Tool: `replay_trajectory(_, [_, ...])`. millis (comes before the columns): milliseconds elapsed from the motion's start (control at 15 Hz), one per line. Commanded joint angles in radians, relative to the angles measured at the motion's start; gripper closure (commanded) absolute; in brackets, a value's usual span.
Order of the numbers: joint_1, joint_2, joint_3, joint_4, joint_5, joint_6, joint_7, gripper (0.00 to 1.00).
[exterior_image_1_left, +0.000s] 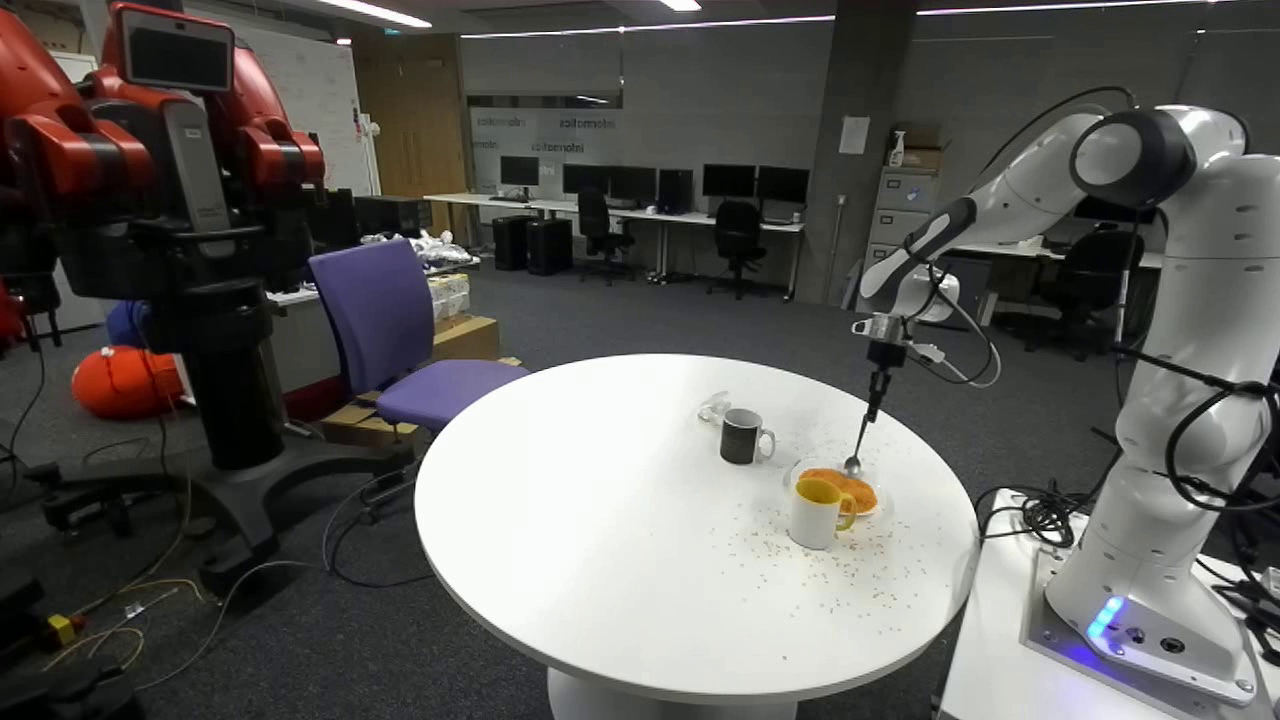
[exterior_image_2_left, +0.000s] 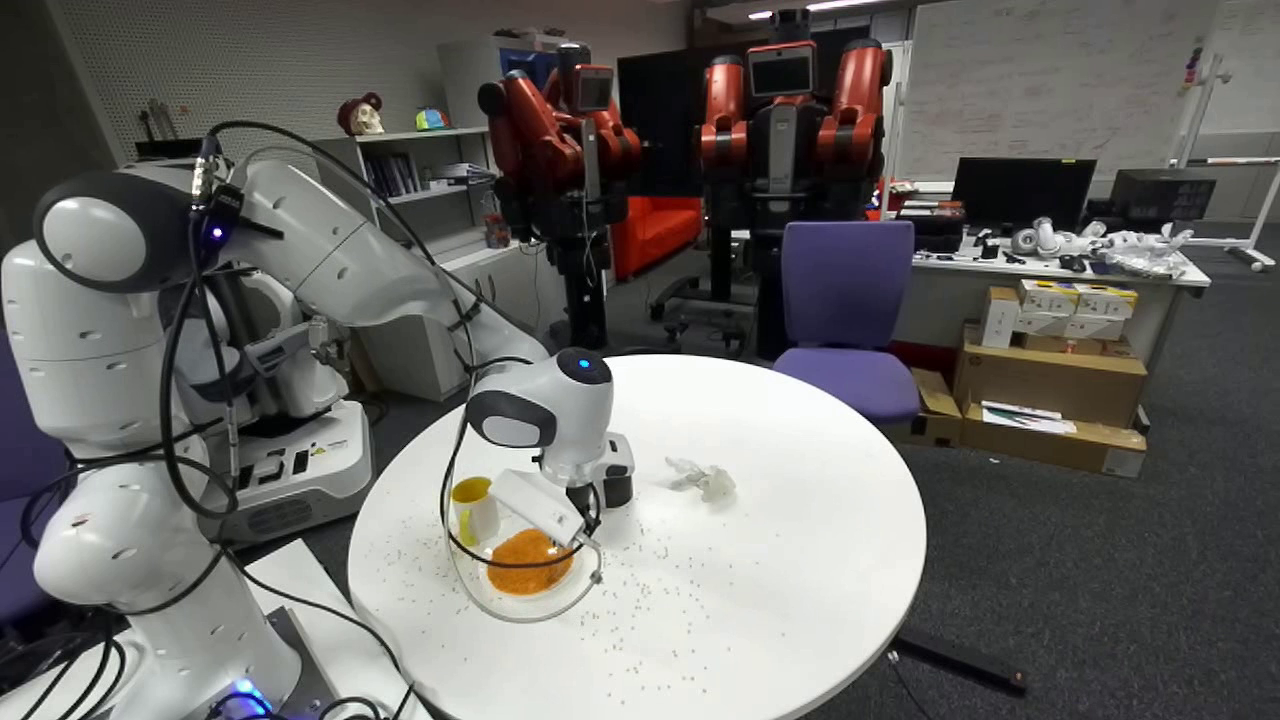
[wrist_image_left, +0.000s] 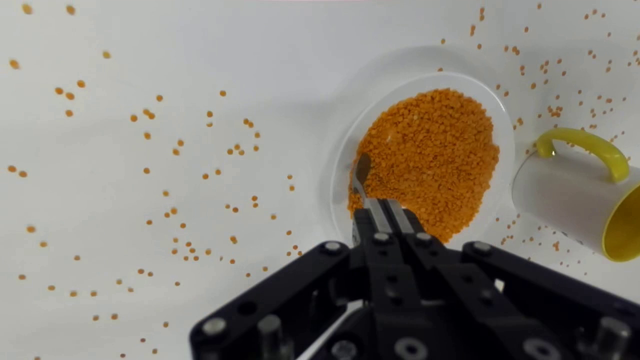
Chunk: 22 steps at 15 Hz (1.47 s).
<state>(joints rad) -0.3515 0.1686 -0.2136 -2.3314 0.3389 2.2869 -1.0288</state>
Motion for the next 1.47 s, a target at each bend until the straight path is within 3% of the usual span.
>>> replay_trajectory(0, [-0.001,-0.055,-0.014,-0.046,-0.026,0.032,-0.009,0.99])
replay_trajectory(800, [-0.064,-0.030,-0.041,-0.020,0.106,-0.026,-0.071,0.99])
replay_trajectory(1400, [-0.068,-0.008,-0.041,-0.017,0.179,-0.052,-0.096,0.99])
